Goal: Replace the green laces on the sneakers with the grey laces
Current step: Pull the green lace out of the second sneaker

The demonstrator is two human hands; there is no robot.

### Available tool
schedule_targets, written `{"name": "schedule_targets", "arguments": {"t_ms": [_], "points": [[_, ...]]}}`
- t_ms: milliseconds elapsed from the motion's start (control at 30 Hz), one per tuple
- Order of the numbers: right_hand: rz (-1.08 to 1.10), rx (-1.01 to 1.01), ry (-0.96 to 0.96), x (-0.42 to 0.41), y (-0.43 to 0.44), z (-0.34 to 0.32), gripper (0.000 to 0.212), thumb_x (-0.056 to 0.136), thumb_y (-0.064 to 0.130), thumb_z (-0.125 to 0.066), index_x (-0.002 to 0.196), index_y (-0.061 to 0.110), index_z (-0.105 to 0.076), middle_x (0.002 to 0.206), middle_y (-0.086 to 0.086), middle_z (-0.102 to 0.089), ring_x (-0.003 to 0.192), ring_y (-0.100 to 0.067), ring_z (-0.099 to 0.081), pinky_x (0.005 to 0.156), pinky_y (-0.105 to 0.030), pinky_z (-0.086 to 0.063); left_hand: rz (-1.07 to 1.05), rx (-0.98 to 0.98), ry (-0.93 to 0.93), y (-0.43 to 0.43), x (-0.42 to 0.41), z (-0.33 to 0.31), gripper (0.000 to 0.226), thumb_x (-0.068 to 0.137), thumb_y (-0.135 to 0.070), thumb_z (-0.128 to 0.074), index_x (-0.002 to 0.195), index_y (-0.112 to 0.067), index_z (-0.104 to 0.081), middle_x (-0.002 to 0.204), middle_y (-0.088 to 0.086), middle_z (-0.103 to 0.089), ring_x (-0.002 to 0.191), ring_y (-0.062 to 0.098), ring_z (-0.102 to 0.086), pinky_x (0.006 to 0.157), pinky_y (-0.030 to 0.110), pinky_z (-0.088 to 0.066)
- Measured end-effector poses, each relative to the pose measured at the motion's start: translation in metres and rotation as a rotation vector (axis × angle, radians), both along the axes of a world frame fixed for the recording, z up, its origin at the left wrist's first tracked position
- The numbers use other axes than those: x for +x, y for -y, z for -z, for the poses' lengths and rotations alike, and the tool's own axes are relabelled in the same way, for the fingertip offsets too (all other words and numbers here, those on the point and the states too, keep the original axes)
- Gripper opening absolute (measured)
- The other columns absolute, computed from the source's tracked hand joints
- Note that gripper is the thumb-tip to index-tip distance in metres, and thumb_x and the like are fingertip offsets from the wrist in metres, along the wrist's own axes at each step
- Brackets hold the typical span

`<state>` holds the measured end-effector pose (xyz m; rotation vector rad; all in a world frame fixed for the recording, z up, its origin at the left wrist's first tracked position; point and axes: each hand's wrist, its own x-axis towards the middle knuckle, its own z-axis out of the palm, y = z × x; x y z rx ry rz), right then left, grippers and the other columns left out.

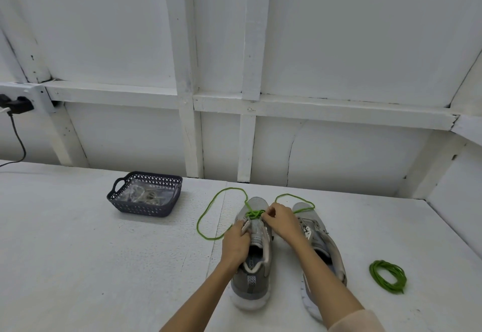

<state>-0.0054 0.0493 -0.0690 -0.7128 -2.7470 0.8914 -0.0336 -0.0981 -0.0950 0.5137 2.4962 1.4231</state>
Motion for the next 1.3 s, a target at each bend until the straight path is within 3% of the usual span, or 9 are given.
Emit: {"name": "schedule_targets", "arguments": {"t_ms": [133,300,533,733,833,1000,1133,1233,1300], "points": [[-0.028,0.010,0.026,0.000,-0.004,-0.005,0.015,0.088,0.025,-0.063,0.074,0.022,-0.057,0.082,0.002,-0.064,0.081,-0.020,-0.060,0.068,-0.032,-0.046,0.009,-0.004,-0.002,0.000,0.001,-0.001,0.012,0.094,-0.008,-0.047,0.093,-0.014,-0.057,0.091,0.006,-0.062,0.079,0.019,-0.053,0.055,0.015,-0.032],[-0.014,0.041,0.037,0.000,0.001,-0.005,0.013,0.093,0.027,-0.048,0.090,0.015,-0.049,0.089,-0.004,-0.064,0.083,-0.026,-0.059,0.067,-0.035,-0.042,0.008,0.013,0.010,0.000,0.002,-0.003,0.014,0.094,-0.007,-0.046,0.093,-0.016,-0.057,0.091,0.005,-0.061,0.079,0.018,-0.053,0.056,0.015,-0.032],[-0.045,-0.010,0.038,0.000,-0.003,-0.006,0.016,0.087,0.023,-0.060,0.076,0.015,-0.050,0.078,-0.002,-0.058,0.074,-0.022,-0.052,0.062,-0.033,-0.039,0.001,0.015,0.036,0.000,0.002,-0.002,0.016,0.094,-0.008,-0.046,0.099,-0.011,-0.061,0.095,0.009,-0.065,0.083,0.021,-0.056,0.064,0.027,-0.036],[0.018,-0.097,-0.025,0.001,-0.001,-0.006,0.017,0.092,0.029,-0.055,0.087,0.014,-0.050,0.082,-0.001,-0.059,0.076,-0.021,-0.055,0.062,-0.033,-0.039,0.006,0.020,0.037,0.001,0.002,-0.001,0.014,0.094,-0.009,-0.047,0.095,-0.016,-0.059,0.095,0.008,-0.065,0.083,0.021,-0.056,0.066,0.026,-0.035],[-0.011,-0.070,0.018,0.000,-0.002,-0.007,0.023,0.086,0.027,-0.063,0.073,0.015,-0.050,0.073,-0.001,-0.055,0.071,-0.022,-0.052,0.056,-0.030,-0.033,0.002,0.016,0.039,0.001,0.002,-0.002,0.014,0.093,-0.008,-0.046,0.096,-0.011,-0.060,0.094,0.008,-0.064,0.082,0.021,-0.055,0.064,0.029,-0.038],[0.074,-0.186,-0.080,-0.003,-0.007,-0.002,0.025,0.094,0.025,-0.051,0.073,0.017,-0.040,0.077,-0.009,-0.058,0.076,-0.034,-0.061,0.067,-0.044,-0.051,0.002,0.018,0.036,0.001,0.001,-0.001,0.016,0.092,-0.007,-0.048,0.099,-0.009,-0.062,0.096,0.010,-0.065,0.085,0.024,-0.057,0.068,0.029,-0.040],[0.032,-0.158,-0.049,-0.002,-0.004,-0.003,0.029,0.087,0.036,-0.063,0.080,0.010,-0.056,0.080,-0.008,-0.064,0.074,-0.028,-0.062,0.064,-0.039,-0.050,-0.007,0.021,0.054,0.000,0.002,-0.001,0.015,0.092,-0.008,-0.048,0.097,-0.010,-0.061,0.095,0.009,-0.065,0.085,0.024,-0.058,0.073,0.033,-0.043],[0.026,-0.167,-0.026,-0.006,-0.007,0.002,0.027,0.090,0.024,-0.061,0.067,0.015,-0.049,0.074,-0.007,-0.061,0.072,-0.029,-0.062,0.070,-0.046,-0.056,-0.009,0.032,0.057,0.000,0.001,0.000,0.018,0.091,-0.008,-0.048,0.100,-0.010,-0.063,0.097,0.008,-0.065,0.088,0.024,-0.059,0.075,0.032,-0.044],[0.136,-0.266,-0.082,-0.010,-0.012,0.009,0.024,0.094,0.021,-0.050,0.072,0.013,-0.045,0.078,-0.011,-0.063,0.074,-0.032,-0.064,0.071,-0.055,-0.056,0.000,0.038,0.057,0.001,0.001,0.000,0.015,0.091,-0.006,-0.048,0.095,-0.011,-0.062,0.093,0.007,-0.064,0.086,0.024,-0.057,0.072,0.031,-0.042]]}}
